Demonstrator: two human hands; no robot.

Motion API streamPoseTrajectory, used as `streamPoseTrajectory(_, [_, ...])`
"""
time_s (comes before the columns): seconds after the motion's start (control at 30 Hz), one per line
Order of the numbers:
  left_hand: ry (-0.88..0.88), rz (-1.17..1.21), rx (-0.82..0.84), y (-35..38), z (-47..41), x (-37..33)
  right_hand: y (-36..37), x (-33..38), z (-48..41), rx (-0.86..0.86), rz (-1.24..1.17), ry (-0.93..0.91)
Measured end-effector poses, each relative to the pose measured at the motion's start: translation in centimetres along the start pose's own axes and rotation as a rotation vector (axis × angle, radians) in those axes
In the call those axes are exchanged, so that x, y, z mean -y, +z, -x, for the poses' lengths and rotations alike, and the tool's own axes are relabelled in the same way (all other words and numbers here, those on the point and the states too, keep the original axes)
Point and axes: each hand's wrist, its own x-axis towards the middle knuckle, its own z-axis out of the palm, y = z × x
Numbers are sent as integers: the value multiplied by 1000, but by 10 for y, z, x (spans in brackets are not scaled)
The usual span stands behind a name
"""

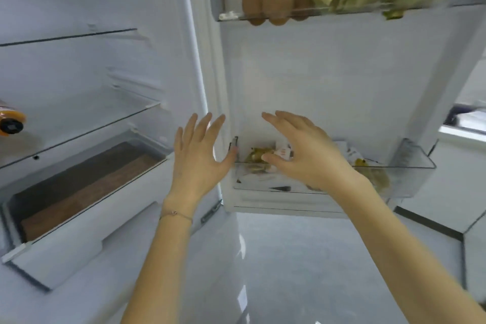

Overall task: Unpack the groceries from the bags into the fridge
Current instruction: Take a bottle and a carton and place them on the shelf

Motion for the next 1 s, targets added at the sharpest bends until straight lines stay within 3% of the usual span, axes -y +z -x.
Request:
streamPoseTrajectory(0.2, [118,175,75,58,13,-135,-47,-99,94,-46,50,186])
streamPoseTrajectory(0.57, [546,350,290,157,34,-369,-118,-260,269,-62,215,584])
streamPoseTrajectory(0.8, [719,364,525,240,35,-486,-147,-340,356,-57,332,884])
streamPoseTrajectory(1.0, [848,392,580,321,22,-573,-163,-408,401,-41,401,1106])
